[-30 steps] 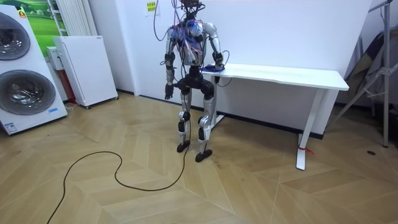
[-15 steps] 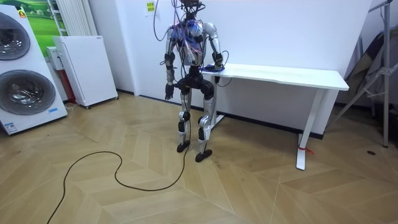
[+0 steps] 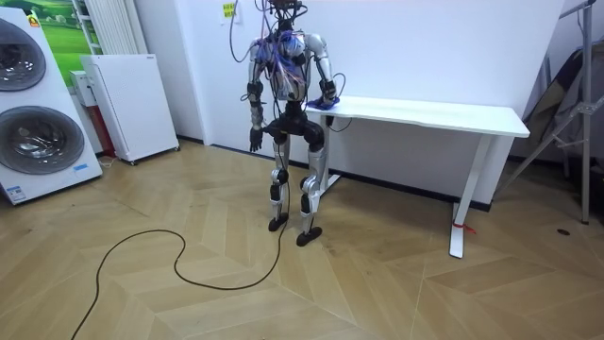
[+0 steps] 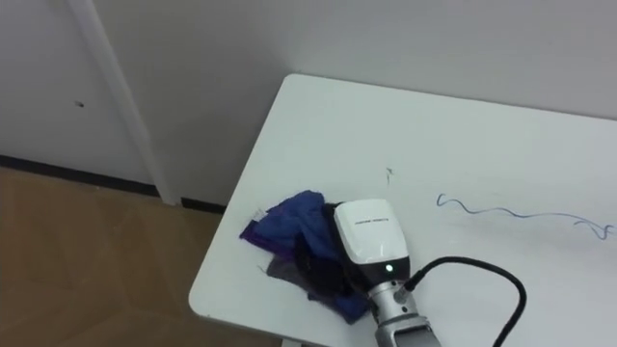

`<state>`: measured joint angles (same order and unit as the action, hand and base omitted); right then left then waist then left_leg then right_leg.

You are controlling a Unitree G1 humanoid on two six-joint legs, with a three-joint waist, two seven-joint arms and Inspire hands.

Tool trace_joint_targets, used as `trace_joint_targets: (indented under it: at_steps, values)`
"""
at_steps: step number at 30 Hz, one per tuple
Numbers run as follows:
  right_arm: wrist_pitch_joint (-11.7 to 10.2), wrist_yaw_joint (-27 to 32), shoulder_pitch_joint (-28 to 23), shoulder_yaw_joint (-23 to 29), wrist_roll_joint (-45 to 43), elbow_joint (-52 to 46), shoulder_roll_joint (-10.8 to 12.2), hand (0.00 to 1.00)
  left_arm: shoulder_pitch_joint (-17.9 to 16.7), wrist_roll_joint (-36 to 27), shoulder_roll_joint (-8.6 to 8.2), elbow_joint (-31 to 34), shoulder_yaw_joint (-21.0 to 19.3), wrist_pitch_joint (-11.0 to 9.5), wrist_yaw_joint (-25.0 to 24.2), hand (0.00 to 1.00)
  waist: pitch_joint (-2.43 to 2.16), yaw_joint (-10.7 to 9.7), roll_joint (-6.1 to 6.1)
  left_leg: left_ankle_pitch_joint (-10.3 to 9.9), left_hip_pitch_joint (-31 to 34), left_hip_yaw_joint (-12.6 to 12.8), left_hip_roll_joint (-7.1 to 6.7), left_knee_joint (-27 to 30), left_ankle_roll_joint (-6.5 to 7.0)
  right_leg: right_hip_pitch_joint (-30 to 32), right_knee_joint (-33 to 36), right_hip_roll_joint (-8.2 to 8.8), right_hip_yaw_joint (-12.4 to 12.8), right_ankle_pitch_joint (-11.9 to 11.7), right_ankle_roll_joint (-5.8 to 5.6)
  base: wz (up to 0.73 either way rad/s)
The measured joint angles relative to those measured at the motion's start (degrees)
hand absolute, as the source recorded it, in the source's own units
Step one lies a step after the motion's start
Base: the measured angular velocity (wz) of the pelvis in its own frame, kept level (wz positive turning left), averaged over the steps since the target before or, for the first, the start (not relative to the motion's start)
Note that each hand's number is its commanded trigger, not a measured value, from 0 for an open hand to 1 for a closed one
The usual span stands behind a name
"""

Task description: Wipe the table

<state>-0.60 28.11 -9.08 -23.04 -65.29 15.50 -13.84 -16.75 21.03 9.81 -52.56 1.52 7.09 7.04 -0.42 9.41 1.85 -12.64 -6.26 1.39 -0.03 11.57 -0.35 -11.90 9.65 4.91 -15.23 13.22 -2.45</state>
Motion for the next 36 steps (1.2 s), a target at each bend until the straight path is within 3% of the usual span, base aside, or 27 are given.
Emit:
trace_joint_targets:
  at_steps: [17,23,27,29,30,31,34,36]
  values:
    - [-2.5,1.9,0.5,1.5,3.0,3.4,0.1,1.00,-0.2,0.0,-0.11,0.0,-0.3,-0.1,0.0,0.00,0.05,-0.4,-0.26,0.0,-0.4,-0.2,-0.05,0.0,0.01,-0.9,-0.1,0.00,-0.3,0.0,-0.04,0.00]
    - [-3.2,1.8,4.2,2.8,9.4,8.4,0.1,1.00,-1.0,0.0,-0.11,1.2,-0.8,0.1,0.1,0.00,0.14,-0.4,-0.61,0.1,-0.1,-0.7,-0.12,0.1,0.00,-0.5,0.0,0.03,-0.6,0.0,-0.04,0.03]
    - [-3.4,1.7,9.8,9.4,19.0,17.1,-0.4,1.00,-1.6,0.0,0.04,2.3,-2.0,0.3,0.0,0.00,0.44,-0.6,-0.12,0.8,1.1,-2.1,-0.72,0.2,0.26,0.1,0.0,0.51,-2.1,0.0,-0.05,0.18]
    - [-3.6,1.7,13.6,13.2,22.7,23.0,-1.9,1.00,-2.3,0.0,0.16,3.0,-3.1,0.1,-0.1,0.00,0.65,-0.5,0.41,0.9,1.7,-2.3,-0.93,0.3,0.46,0.5,0.1,0.69,-2.4,-0.1,-0.17,0.15]
    - [-3.6,1.7,15.7,15.2,25.6,26.7,-3.6,1.00,-2.9,-0.1,0.44,3.0,-3.8,0.0,-0.2,0.00,0.42,-0.2,0.03,1.1,2.1,-2.4,-1.05,0.5,0.54,1.0,0.2,0.81,-2.5,-0.2,-0.27,0.08]
    - [-3.6,1.8,17.0,16.6,29.0,29.9,-5.7,1.00,-3.4,-0.1,1.06,3.0,-3.8,0.1,-0.4,0.00,0.47,-0.2,0.19,1.1,2.7,-2.7,-1.20,0.6,0.59,1.3,0.1,0.92,-2.9,-0.2,-0.32,0.12]
    - [-3.7,1.9,18.9,21.5,34.7,36.1,-8.9,1.00,-4.3,-0.1,2.71,3.0,-3.9,0.1,-1.3,0.00,0.36,-1.7,1.09,1.2,4.7,-4.7,-1.65,1.7,0.69,2.2,0.1,1.02,-4.1,-0.2,-0.40,0.34]
    - [-3.8,1.9,18.9,24.1,36.9,38.4,-10.4,1.00,-5.3,0.0,2.97,3.3,-4.5,0.0,-1.4,0.00,0.38,-2.2,1.07,1.2,5.3,-4.7,-1.71,2.1,0.69,2.5,0.0,1.01,-3.8,-0.3,-0.49,0.22]
